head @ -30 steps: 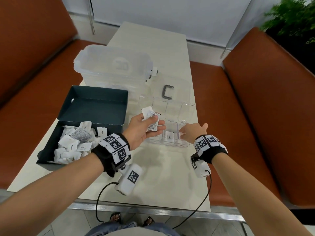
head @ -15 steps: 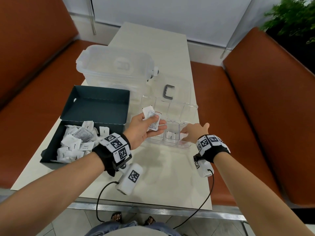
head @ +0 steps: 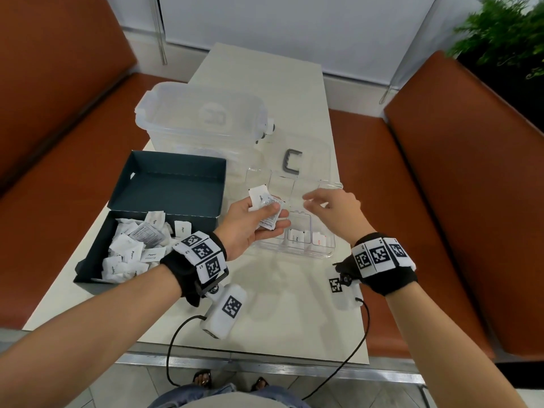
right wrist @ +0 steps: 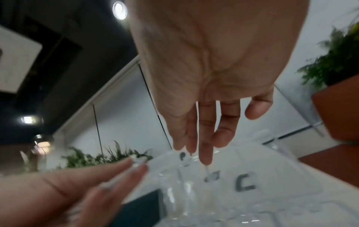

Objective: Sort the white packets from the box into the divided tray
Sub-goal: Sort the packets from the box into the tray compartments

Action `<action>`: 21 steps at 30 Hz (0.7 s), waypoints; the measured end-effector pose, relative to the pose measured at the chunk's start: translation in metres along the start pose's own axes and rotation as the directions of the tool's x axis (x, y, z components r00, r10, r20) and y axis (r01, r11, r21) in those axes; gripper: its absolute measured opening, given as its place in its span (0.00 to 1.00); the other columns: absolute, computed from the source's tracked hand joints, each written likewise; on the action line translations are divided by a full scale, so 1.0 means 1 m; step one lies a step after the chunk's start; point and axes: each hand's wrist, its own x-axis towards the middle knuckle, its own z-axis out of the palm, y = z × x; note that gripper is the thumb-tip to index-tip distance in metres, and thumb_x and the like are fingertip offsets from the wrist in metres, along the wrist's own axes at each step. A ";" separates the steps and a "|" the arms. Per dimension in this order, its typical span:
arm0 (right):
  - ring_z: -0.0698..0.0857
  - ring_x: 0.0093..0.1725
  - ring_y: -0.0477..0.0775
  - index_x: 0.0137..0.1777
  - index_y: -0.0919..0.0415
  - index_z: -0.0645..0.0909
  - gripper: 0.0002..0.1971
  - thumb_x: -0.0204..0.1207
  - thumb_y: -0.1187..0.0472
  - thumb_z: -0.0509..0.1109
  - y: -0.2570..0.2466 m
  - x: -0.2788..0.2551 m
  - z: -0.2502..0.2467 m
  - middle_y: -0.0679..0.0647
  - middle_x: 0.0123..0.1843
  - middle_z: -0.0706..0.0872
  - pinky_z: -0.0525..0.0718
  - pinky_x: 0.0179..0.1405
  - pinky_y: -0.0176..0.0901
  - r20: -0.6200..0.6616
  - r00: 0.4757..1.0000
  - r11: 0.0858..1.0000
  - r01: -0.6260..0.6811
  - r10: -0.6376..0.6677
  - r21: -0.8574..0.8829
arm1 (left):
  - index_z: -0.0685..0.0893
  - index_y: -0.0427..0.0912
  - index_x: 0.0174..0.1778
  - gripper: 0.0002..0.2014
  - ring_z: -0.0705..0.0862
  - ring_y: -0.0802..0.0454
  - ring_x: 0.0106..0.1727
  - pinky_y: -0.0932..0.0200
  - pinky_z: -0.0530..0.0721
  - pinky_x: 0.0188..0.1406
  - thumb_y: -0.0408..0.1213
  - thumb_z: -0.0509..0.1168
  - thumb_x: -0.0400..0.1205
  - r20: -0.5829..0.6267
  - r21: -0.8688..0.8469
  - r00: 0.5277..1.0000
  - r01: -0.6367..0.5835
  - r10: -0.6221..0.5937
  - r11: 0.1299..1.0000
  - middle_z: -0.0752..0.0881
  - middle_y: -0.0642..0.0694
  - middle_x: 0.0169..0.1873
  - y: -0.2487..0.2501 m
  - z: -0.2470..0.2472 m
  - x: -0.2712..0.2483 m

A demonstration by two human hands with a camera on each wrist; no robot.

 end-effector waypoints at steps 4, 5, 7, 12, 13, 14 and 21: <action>0.83 0.35 0.33 0.55 0.51 0.87 0.10 0.77 0.51 0.72 -0.030 -0.010 0.005 0.43 0.41 0.89 0.78 0.40 0.25 0.017 0.999 0.952 0.033 -0.040 0.304 | 0.83 0.35 0.60 0.14 0.92 0.43 0.46 0.58 0.89 0.38 0.31 0.71 0.79 0.058 0.050 0.998 -0.013 0.010 0.999 0.91 0.36 0.49 0.000 0.004 -0.002; 0.83 0.32 0.34 0.53 0.54 0.88 0.08 0.76 0.54 0.73 -0.033 -0.010 0.007 0.45 0.39 0.89 0.79 0.38 0.27 0.031 0.999 0.938 0.025 -0.038 0.345 | 0.83 0.35 0.60 0.13 0.92 0.42 0.47 0.58 0.89 0.38 0.32 0.71 0.80 0.075 0.056 0.997 -0.004 0.000 0.998 0.91 0.35 0.51 0.000 0.005 -0.003; 0.83 0.27 0.37 0.46 0.60 0.88 0.04 0.74 0.61 0.75 -0.035 -0.010 0.009 0.48 0.35 0.89 0.80 0.34 0.27 0.023 1.000 0.912 -0.001 -0.009 0.410 | 0.83 0.35 0.61 0.13 0.91 0.41 0.48 0.58 0.90 0.39 0.36 0.69 0.82 0.088 0.051 0.995 0.033 -0.037 0.998 0.90 0.34 0.53 0.002 0.006 -0.004; 0.88 0.29 0.46 0.44 0.63 0.86 0.01 0.74 0.65 0.74 -0.035 -0.006 0.000 0.53 0.37 0.89 0.87 0.33 0.38 0.023 0.997 0.829 -0.074 0.074 0.554 | 0.81 0.32 0.61 0.13 0.92 0.43 0.45 0.57 0.90 0.36 0.37 0.63 0.86 0.026 -0.020 0.998 0.058 -0.057 0.998 0.90 0.32 0.52 0.009 -0.001 -0.003; 0.89 0.30 0.48 0.46 0.63 0.85 0.03 0.74 0.64 0.75 -0.037 -0.006 0.000 0.54 0.38 0.89 0.87 0.34 0.39 0.056 0.996 0.806 -0.090 0.070 0.585 | 0.81 0.33 0.60 0.12 0.92 0.43 0.44 0.58 0.90 0.36 0.36 0.63 0.86 0.020 -0.010 0.999 0.043 -0.043 0.999 0.90 0.32 0.50 0.011 -0.003 -0.003; 0.89 0.31 0.49 0.48 0.63 0.84 0.07 0.73 0.62 0.76 -0.041 -0.006 0.001 0.55 0.38 0.89 0.88 0.34 0.40 0.092 0.994 0.793 -0.105 0.062 0.600 | 0.82 0.34 0.58 0.10 0.92 0.43 0.43 0.58 0.90 0.36 0.36 0.64 0.85 0.020 0.004 1.000 0.024 -0.024 1.000 0.91 0.34 0.48 0.012 -0.004 -0.003; 0.85 0.28 0.45 0.39 0.61 0.86 0.04 0.69 0.65 0.79 -0.062 -0.001 0.009 0.53 0.33 0.88 0.86 0.33 0.37 -0.060 0.998 0.819 0.018 0.020 0.574 | 0.83 0.36 0.58 0.11 0.92 0.41 0.45 0.56 0.90 0.37 0.39 0.64 0.86 -0.089 -0.015 0.996 -0.024 0.023 1.000 0.91 0.36 0.50 0.022 -0.015 -0.002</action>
